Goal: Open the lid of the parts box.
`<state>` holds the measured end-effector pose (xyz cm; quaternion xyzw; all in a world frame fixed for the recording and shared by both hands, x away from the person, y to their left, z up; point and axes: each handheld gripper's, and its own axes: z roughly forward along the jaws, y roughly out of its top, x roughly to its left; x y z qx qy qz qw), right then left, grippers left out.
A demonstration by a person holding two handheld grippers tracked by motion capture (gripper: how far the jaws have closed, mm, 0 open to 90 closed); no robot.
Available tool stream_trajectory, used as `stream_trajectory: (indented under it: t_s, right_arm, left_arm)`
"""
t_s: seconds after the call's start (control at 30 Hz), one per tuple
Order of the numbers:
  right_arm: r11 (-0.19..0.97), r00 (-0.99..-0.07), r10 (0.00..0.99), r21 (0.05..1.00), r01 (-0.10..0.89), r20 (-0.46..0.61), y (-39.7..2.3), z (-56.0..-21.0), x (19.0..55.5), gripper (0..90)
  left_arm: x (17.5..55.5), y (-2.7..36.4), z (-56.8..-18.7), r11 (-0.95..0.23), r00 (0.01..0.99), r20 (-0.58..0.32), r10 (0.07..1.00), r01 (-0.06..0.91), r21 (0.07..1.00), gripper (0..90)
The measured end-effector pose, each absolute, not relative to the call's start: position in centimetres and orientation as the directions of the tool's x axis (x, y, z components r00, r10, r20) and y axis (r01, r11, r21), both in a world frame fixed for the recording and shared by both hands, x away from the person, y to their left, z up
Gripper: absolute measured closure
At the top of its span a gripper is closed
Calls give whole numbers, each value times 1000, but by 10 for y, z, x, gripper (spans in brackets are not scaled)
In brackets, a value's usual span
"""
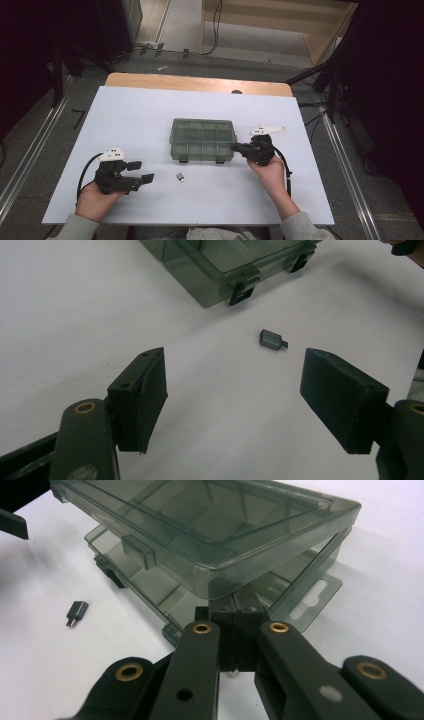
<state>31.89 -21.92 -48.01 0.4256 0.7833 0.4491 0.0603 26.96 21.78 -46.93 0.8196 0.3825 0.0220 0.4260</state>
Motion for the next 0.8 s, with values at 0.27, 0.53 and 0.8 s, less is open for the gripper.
stream_trajectory:
  t_s: [0.27, 0.53, 0.8]
  right_arm:
    - [223, -631, 719, 763, 607, 291, -219, -476, 322, 872]
    - [214, -631, 719, 773, 598, 289, -219, -473, 326, 873]
    - [194, -624, 713, 766, 613, 318, -221, -471, 330, 874]
  left_arm:
    - [270, 217, -469, -344, 705, -292, 646, 610, 714, 271]
    - [270, 217, -470, -342, 705, -291, 647, 610, 715, 271]
    - [271, 217, -470, -335, 702, -302, 644, 615, 714, 271]
